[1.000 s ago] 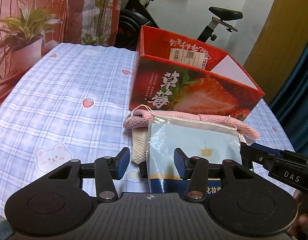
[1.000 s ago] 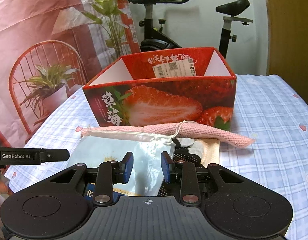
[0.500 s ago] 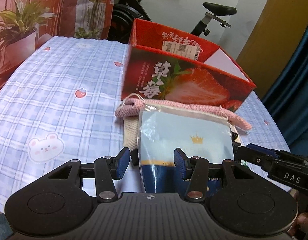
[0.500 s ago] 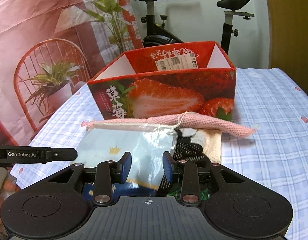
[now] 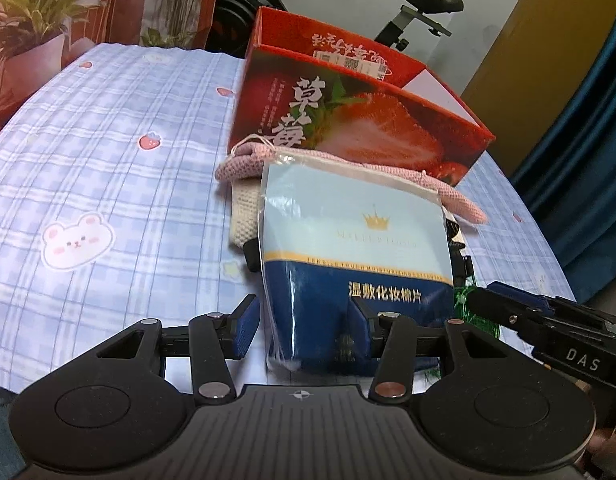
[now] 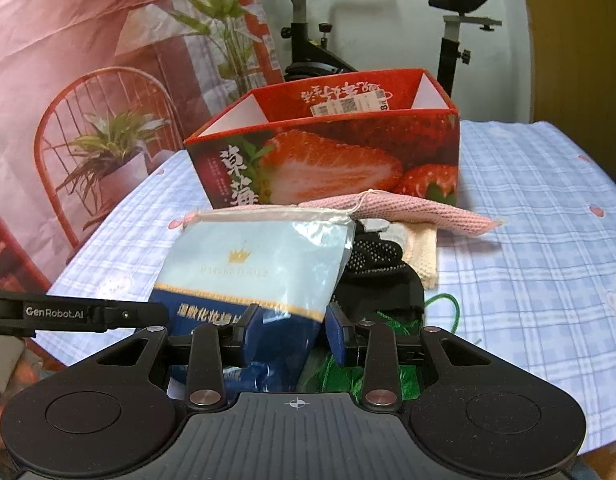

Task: Organize soft objects
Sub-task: 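Move the left tool to the blue cotton-pad bag and close on it, then lift the blue cotton-pad bag with the left tool over the red box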

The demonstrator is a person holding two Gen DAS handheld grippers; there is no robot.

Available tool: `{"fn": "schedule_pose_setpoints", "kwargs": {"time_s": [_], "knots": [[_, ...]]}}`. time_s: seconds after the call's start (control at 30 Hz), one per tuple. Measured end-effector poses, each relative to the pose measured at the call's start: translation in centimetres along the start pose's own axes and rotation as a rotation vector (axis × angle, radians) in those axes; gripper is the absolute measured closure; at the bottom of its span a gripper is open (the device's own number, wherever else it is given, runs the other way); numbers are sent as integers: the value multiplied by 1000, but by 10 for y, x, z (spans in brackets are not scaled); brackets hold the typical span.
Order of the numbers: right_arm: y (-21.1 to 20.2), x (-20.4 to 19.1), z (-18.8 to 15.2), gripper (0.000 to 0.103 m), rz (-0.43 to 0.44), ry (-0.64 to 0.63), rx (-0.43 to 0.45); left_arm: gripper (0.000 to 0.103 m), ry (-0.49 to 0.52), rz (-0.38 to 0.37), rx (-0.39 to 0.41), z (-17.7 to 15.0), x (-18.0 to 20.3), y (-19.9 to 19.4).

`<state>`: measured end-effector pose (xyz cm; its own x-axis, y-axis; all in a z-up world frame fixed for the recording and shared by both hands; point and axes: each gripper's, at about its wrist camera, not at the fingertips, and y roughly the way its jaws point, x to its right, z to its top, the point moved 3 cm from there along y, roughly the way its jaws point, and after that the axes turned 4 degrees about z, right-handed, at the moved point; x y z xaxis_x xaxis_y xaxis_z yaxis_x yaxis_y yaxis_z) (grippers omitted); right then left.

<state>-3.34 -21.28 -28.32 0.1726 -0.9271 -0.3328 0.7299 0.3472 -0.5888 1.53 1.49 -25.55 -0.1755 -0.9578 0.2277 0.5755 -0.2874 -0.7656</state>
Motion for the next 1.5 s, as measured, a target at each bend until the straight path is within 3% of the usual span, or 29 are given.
{"fn": "schedule_pose_setpoints", "kwargs": {"time_s": [0.17, 0.47, 0.67, 1.37, 1.5], "knots": [[-8, 9, -2, 70, -21, 28, 8, 54, 3, -12, 1, -3, 2, -3], [5, 1, -10, 65, 40, 24, -59, 54, 9, -24, -39, -9, 3, 9], [16, 2, -8, 65, 33, 25, -69, 53, -45, -63, -73, -12, -8, 19], [51, 1, -3, 61, 80, 26, -132, 52, -53, -116, -77, -10, -9, 24], [45, -8, 3, 72, 112, -2, -108, 53, -64, -116, -45, -3, -12, 18]]}}
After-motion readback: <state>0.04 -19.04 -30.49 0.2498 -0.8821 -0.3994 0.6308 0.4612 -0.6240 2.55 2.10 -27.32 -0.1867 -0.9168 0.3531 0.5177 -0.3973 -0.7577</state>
